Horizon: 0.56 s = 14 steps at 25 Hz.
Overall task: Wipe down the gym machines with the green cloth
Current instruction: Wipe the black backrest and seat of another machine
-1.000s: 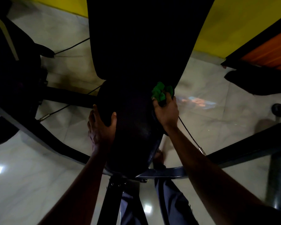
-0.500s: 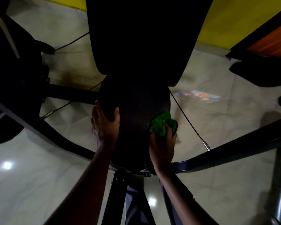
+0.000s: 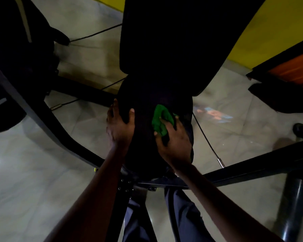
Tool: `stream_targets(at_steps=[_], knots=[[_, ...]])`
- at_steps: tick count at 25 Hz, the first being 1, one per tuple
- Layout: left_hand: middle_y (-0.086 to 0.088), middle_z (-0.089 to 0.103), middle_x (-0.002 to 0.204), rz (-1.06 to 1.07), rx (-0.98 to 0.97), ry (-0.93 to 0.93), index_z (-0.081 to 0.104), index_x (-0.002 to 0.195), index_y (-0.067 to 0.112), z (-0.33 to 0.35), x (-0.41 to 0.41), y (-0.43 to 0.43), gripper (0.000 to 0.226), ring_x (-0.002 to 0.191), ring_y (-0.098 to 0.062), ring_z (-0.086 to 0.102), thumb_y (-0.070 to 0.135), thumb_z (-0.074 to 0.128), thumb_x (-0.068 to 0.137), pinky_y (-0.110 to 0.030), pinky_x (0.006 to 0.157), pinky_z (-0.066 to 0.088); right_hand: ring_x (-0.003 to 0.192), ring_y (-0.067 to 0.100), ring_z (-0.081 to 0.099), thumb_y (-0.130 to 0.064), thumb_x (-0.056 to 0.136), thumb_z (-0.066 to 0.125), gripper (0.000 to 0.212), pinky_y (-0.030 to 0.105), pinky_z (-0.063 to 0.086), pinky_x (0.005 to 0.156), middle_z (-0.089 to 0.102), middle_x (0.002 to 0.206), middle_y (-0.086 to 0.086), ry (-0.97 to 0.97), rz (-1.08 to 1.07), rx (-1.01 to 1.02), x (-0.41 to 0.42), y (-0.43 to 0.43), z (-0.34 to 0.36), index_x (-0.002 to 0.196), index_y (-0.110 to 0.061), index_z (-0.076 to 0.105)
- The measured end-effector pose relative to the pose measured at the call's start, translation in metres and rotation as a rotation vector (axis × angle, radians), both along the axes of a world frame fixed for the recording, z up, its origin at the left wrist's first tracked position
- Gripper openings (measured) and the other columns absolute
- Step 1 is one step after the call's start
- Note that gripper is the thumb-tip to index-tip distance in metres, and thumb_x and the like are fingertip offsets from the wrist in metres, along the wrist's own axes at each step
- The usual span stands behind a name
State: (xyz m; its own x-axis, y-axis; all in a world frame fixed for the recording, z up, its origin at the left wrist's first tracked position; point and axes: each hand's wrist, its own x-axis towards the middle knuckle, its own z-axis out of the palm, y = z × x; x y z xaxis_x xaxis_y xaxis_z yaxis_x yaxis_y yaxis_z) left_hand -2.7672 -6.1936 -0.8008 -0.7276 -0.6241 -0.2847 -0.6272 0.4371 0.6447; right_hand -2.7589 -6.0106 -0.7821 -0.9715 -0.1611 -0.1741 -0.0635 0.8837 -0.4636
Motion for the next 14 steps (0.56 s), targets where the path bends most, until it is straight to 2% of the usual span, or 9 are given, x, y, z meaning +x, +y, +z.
stream_targets(at_steps=[3,5,8,11,13,14], knots=[[-0.017,0.039,0.152,-0.023,0.105,0.052,0.029,0.155,0.015,-0.002,0.006,-0.007,0.071,0.141,-0.032,0.037,0.046,0.051,0.096,-0.043,0.114,0.036,0.138,0.028,0.044,-0.053,0.09,0.058,0.052,0.038,0.042,0.107,0.046,0.151,0.012,0.06,0.161,0.026,-0.03,0.009,-0.007,0.137,-0.031,0.057],[-0.015,0.037,0.153,-0.075,0.168,0.057,0.022,0.158,0.021,0.001,0.017,-0.012,0.07,0.141,-0.027,0.036,0.046,0.051,0.099,-0.036,0.114,0.035,0.135,0.031,0.048,-0.053,0.087,0.061,0.054,0.039,0.045,0.104,0.048,0.148,0.012,0.057,0.111,0.05,-0.064,0.003,-0.016,0.135,-0.03,0.058],[-0.009,0.035,0.155,-0.067,0.25,0.008,0.013,0.158,0.034,0.009,0.049,-0.011,0.071,0.14,-0.022,0.037,0.054,0.046,0.099,-0.026,0.105,0.031,0.126,0.032,0.054,-0.056,0.084,0.057,0.054,0.039,0.049,0.098,0.055,0.139,0.008,0.027,0.023,0.027,-0.095,-0.032,-0.02,0.133,-0.032,0.059],[-0.001,0.037,0.156,0.034,0.358,0.014,0.018,0.154,0.044,0.011,0.069,-0.002,0.069,0.14,-0.021,0.039,0.063,0.048,0.095,-0.027,0.105,0.034,0.121,0.03,0.057,-0.055,0.086,0.061,0.05,0.037,0.052,0.093,0.059,0.134,0.006,0.07,0.35,0.046,-0.107,-0.056,-0.015,0.132,-0.036,0.061],[0.005,0.042,0.152,0.124,0.419,0.039,0.023,0.151,0.05,0.007,0.069,-0.001,0.069,0.138,-0.016,0.043,0.066,0.053,0.091,-0.025,0.101,0.036,0.127,0.028,0.054,-0.059,0.087,0.058,0.053,0.037,0.05,0.1,0.055,0.141,0.006,0.039,0.526,0.087,-0.124,-0.069,-0.015,0.135,-0.037,0.059],[0.005,0.046,0.149,0.14,0.421,0.044,0.024,0.15,0.051,0.006,0.069,-0.001,0.068,0.136,-0.016,0.045,0.066,0.054,0.091,-0.024,0.098,0.037,0.13,0.028,0.052,-0.061,0.087,0.057,0.055,0.036,0.047,0.103,0.052,0.143,0.006,0.016,0.544,0.109,-0.134,-0.08,-0.017,0.136,-0.037,0.058]])
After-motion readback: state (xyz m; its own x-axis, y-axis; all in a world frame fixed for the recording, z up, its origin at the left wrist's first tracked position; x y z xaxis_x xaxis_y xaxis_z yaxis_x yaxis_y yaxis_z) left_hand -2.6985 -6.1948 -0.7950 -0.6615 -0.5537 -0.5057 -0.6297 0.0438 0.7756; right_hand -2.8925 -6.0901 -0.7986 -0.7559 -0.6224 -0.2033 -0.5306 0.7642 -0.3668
